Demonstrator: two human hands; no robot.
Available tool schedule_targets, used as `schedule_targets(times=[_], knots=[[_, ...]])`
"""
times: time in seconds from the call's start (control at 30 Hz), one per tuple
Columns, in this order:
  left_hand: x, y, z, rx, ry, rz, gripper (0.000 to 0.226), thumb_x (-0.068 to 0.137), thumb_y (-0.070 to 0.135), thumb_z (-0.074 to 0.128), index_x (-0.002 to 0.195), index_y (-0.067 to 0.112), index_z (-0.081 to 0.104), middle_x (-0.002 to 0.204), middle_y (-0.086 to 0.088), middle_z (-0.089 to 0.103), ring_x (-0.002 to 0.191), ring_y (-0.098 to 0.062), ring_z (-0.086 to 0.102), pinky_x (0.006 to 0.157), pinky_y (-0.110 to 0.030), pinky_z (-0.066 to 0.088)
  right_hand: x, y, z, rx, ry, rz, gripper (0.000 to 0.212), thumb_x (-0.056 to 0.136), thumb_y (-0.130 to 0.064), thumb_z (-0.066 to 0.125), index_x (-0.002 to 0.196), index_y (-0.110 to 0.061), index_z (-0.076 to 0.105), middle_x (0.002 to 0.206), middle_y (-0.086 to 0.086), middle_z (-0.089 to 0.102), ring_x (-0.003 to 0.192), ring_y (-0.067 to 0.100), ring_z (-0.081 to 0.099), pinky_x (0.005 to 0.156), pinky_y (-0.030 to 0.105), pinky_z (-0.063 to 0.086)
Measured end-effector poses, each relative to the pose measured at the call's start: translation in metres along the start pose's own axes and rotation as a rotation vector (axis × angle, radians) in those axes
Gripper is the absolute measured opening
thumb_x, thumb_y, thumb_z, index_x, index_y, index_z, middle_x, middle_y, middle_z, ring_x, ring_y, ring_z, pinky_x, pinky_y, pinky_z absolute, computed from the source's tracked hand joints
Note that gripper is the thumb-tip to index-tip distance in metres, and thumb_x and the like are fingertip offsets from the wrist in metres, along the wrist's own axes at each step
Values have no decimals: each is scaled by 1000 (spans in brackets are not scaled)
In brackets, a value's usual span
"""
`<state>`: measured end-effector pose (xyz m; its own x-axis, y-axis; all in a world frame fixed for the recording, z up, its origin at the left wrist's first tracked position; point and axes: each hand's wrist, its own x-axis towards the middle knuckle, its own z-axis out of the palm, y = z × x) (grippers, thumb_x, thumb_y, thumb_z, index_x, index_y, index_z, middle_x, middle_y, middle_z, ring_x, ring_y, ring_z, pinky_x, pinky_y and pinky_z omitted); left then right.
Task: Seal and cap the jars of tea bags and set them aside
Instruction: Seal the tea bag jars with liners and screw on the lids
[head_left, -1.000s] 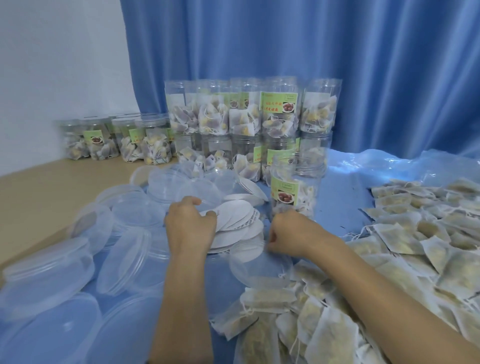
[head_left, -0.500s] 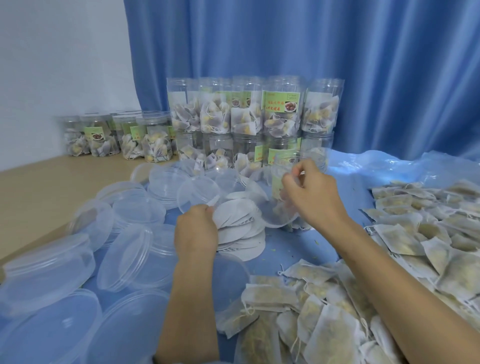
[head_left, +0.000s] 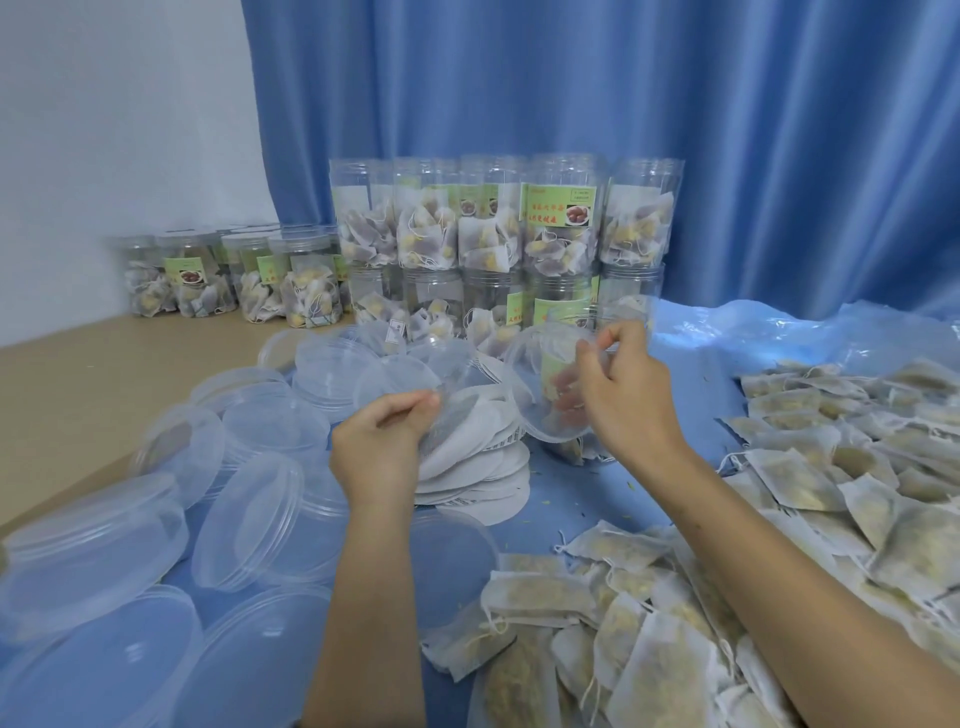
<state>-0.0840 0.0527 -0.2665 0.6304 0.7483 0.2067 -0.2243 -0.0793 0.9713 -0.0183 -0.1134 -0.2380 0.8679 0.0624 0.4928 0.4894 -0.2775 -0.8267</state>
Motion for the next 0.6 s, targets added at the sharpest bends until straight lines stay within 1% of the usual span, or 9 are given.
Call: schedule_targets(times=[0.07,0.13,0.2,0.27,0.3,0.37,0.47,0.53,0.6], knots=[[-1,6,1,-148,90,4,9,80,16,72,78,25,69,74,15,68,66,7,63,66,-7,47,0,0,1,60,46,14,19,99,-22,40,82,-25,32,82,3,72,58,15,68,48,18,50],[-2,14,1,-283,137,-2,11,85,19,68,79,27,64,79,11,69,77,-2,64,74,-15,50,-1,-1,2,138,69,38,15,100,-21,39,86,-24,34,87,3,71,61,17,69,46,17,48],[-1,24,2,-475,76,-61,7,88,16,64,83,21,63,79,7,72,77,-6,68,71,-21,54,-2,-3,3,212,64,55,3,101,-20,39,98,-21,38,91,2,71,65,19,70,45,20,51],[-3,31,7,-578,-8,-109,4,89,13,62,86,15,62,76,5,73,72,-7,70,62,-20,55,-3,-6,4,285,40,85,11,101,-20,40,112,-18,43,92,1,70,67,18,70,49,26,56],[-6,33,12,-522,-10,-90,4,89,14,62,86,15,61,77,4,72,74,-9,70,63,-21,54,-3,-7,5,321,24,102,16,101,-20,40,116,-18,45,92,0,70,67,16,70,51,27,57],[-13,35,22,-302,55,69,10,89,19,63,81,22,58,74,7,67,75,-7,66,68,-16,51,-4,-10,5,391,-1,125,20,101,-20,40,119,-19,49,92,0,71,66,15,71,50,27,57],[-25,38,33,-92,69,467,16,90,19,62,78,27,55,69,16,61,67,7,59,63,-6,44,-3,-13,6,473,15,145,20,100,-23,45,115,-16,56,93,7,70,68,20,72,49,31,56],[-29,39,37,31,43,655,6,90,20,62,84,21,61,73,18,62,75,5,61,69,-13,49,-1,-14,6,495,43,167,19,99,-27,48,109,-15,59,93,10,67,68,21,72,47,30,54],[-32,37,41,87,-13,732,5,88,22,62,88,18,65,76,17,65,79,1,64,73,-20,52,2,-16,5,521,43,216,17,98,-29,48,101,-17,60,93,10,66,72,23,72,53,35,57]])
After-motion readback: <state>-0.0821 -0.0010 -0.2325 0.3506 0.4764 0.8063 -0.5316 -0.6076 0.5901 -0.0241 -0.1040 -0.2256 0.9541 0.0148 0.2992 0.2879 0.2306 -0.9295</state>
